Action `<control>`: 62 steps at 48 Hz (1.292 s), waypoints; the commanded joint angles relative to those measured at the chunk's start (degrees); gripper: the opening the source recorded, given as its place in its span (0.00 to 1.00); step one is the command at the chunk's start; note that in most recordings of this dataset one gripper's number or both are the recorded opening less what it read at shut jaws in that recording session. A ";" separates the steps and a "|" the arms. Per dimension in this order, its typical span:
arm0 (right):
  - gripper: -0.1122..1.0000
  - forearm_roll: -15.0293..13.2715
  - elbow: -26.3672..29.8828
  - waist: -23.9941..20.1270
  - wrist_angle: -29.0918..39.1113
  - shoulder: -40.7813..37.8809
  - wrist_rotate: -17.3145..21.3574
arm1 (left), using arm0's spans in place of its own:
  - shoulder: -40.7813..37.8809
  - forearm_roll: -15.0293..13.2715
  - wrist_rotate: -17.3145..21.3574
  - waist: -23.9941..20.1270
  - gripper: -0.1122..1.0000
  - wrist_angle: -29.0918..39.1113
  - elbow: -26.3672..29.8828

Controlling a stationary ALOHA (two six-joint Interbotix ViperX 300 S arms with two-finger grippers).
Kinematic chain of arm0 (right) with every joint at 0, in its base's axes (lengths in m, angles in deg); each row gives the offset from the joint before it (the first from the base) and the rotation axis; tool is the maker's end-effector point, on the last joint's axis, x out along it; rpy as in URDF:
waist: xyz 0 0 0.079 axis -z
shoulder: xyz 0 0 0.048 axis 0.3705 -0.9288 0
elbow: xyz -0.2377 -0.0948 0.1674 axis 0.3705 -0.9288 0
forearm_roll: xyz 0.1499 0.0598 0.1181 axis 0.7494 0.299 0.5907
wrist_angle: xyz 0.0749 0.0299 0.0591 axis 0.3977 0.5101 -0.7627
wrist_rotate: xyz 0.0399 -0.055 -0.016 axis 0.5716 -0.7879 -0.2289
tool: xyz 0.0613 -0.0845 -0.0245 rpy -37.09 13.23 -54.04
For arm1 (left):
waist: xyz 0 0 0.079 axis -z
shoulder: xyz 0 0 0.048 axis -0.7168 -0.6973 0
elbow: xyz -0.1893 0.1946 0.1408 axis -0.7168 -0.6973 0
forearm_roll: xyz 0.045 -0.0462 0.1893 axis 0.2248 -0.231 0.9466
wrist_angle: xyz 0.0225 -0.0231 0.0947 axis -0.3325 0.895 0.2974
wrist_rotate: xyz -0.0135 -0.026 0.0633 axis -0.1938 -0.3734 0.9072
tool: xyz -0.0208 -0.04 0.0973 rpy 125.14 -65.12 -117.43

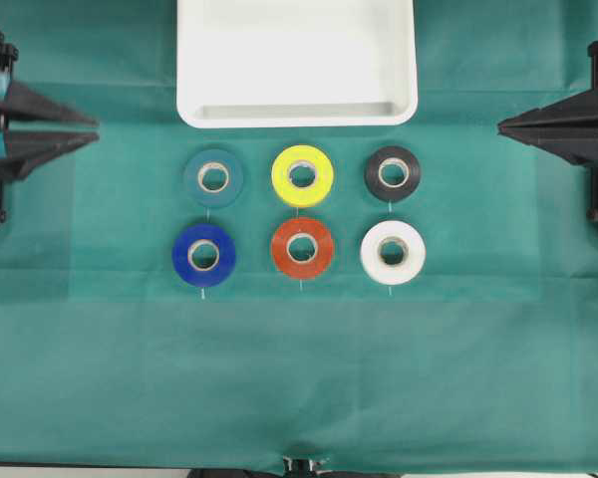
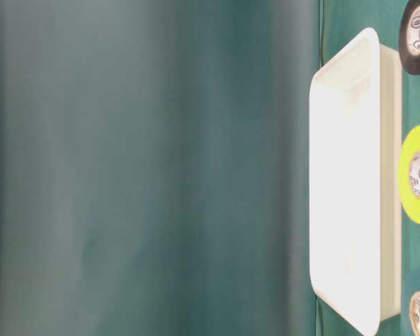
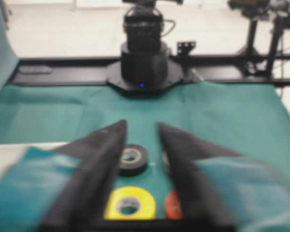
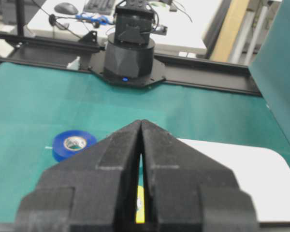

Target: Place the tape from the fixed location into the white case.

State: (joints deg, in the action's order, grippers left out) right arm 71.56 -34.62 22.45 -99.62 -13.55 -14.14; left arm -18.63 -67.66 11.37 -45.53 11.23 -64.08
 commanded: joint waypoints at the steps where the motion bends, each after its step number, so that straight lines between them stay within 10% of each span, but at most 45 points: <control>1: 0.10 0.09 1.41 0.09 -0.26 -0.35 0.09 | -0.62 -0.53 -0.70 0.18 0.53 -0.70 1.41; 10: 0.10 0.18 1.41 0.09 -0.26 -0.35 0.09 | -0.70 -0.53 -2.46 0.18 0.94 -0.44 1.49; 62: 0.10 0.00 1.49 0.09 -0.26 -0.35 0.00 | -0.79 -0.70 -2.55 -6.94 0.93 2.72 1.41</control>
State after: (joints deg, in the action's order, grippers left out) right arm 71.56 -34.62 22.45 -99.62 -13.55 -14.14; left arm -18.98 -68.27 8.91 -52.29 14.22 -64.08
